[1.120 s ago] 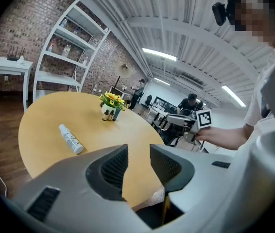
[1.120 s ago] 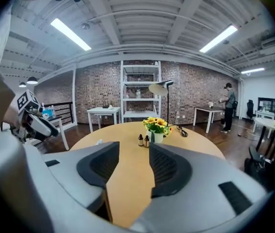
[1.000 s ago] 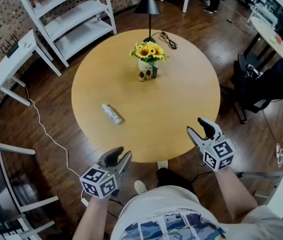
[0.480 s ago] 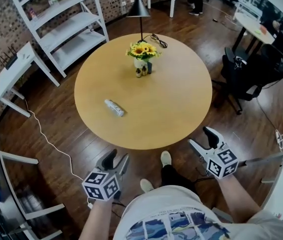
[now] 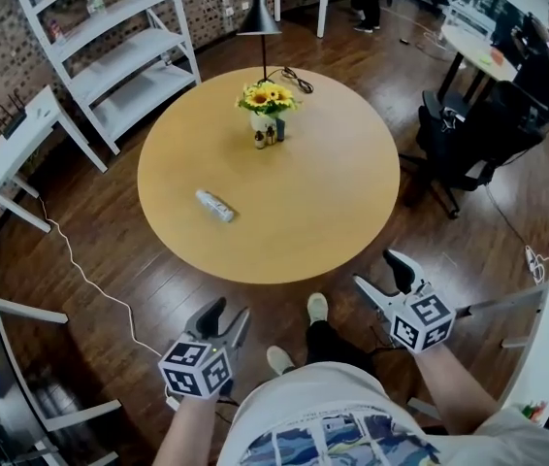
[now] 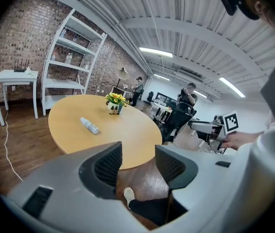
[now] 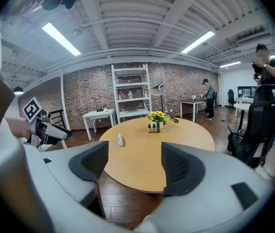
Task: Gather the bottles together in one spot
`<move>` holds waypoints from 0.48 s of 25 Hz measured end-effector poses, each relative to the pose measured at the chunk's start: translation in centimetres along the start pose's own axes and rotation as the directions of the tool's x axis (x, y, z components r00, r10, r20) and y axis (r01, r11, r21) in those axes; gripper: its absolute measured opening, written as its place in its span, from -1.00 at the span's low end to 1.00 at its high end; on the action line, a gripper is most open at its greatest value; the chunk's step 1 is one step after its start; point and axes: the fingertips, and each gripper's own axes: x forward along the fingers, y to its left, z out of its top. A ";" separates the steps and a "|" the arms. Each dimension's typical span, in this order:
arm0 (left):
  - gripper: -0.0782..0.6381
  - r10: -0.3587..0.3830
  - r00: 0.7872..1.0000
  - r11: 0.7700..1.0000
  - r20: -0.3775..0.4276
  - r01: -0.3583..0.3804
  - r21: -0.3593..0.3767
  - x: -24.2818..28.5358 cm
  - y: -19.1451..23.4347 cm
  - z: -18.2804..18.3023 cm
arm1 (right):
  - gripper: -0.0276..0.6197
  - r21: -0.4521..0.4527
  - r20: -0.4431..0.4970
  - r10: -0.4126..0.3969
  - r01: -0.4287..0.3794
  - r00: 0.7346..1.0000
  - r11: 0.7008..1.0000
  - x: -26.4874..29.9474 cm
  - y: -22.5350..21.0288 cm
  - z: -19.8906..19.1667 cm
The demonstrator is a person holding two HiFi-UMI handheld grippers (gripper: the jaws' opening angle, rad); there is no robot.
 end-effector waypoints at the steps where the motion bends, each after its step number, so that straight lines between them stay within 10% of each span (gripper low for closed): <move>1: -0.27 0.000 1.000 1.000 -0.004 0.000 0.001 -0.1 0.0 -0.2 | 0.19 0.000 -0.003 0.002 -0.002 1.000 1.000 0.0 0.2 -0.2; 12: -0.11 -0.001 1.000 0.998 -0.012 0.000 -0.064 1.9 1.0 -0.4 | 0.19 0.009 -0.045 0.028 -0.028 0.999 1.000 0.9 0.0 -0.7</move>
